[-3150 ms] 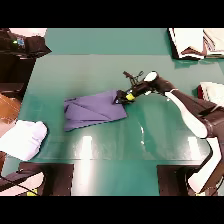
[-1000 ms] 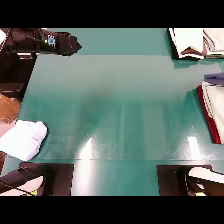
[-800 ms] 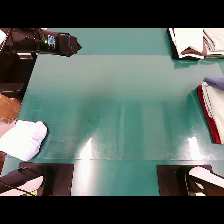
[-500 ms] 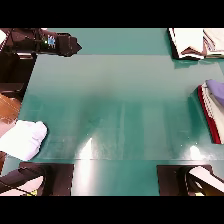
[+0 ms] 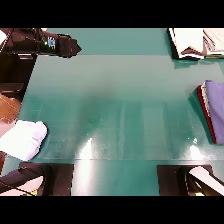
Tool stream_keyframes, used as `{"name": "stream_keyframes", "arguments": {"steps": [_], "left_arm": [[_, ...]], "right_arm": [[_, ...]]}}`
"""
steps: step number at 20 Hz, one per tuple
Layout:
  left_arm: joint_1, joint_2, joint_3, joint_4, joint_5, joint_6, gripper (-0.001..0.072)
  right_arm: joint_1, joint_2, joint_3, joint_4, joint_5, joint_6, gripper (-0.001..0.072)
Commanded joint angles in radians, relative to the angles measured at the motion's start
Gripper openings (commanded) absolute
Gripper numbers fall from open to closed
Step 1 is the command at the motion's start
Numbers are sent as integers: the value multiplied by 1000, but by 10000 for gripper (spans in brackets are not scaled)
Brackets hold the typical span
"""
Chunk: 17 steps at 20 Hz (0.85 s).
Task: Fold the shirts.
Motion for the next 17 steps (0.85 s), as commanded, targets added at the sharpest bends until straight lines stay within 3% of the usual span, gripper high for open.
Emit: {"name": "stream_keyframes", "arguments": {"steps": [1, 5, 6, 8, 10, 17], "left_arm": [[0, 0, 0, 0, -3, 0, 25], [0, 0, 0, 0, 13, 1, 25], [0, 0, 0, 0, 14, 0, 25], [0, 0, 0, 0, 16, 1, 25], [0, 0, 0, 0, 16, 1, 25], [0, 0, 0, 0, 16, 1, 25]], "right_arm": [[218, 5, 82, 162, -31, 0, 618], [584, 5, 175, 182, -73, 0, 608], [671, 5, 193, 181, -93, 0, 549], [812, 5, 219, 180, -137, 0, 383], [924, 5, 240, 179, -165, -1, 24], [1021, 5, 253, 180, -167, -6, 20]]}}
